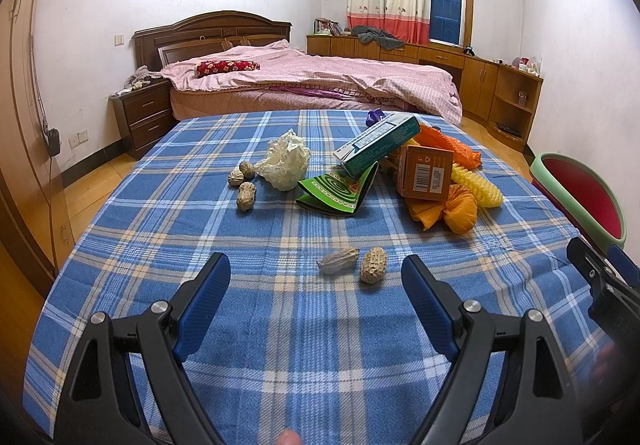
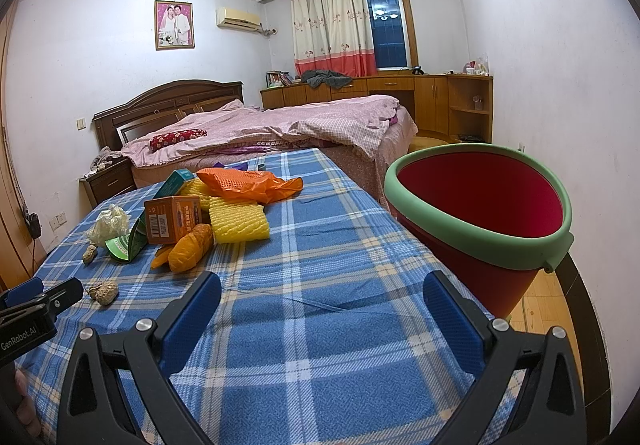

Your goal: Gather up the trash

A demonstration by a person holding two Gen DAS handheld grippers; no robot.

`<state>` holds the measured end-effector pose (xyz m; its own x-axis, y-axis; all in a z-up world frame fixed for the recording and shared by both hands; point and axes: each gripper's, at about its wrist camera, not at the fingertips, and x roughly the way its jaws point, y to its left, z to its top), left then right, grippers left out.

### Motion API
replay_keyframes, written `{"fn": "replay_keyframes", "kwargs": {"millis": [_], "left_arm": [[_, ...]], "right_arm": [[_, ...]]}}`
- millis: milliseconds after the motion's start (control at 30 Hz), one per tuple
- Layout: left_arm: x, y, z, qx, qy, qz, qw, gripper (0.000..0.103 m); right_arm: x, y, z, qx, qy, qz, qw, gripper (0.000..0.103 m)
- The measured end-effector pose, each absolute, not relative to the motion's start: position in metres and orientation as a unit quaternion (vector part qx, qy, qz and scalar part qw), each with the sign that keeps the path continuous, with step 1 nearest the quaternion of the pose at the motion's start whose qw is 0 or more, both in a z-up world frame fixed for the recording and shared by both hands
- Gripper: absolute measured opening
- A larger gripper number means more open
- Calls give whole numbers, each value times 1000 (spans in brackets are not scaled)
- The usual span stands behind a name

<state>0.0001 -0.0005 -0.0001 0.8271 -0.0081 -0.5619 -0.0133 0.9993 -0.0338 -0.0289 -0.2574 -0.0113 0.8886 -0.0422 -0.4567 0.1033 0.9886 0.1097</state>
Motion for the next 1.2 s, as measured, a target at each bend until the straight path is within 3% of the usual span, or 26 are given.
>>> {"fn": "replay_keyframes", "kwargs": {"millis": [433,1033,1200], "left_arm": [[5,5,1,-31,319,-12,947,88],[97,33,30,-9,350,-25,937,87],[120,34,21,-4,366,-25,930,74]], "right_arm": [[-23,-259,-10,71,253,-24,964,103],[16,-264,20,81,305,11,949,103],[43,-256,25,75,328,22,941,103]]}}
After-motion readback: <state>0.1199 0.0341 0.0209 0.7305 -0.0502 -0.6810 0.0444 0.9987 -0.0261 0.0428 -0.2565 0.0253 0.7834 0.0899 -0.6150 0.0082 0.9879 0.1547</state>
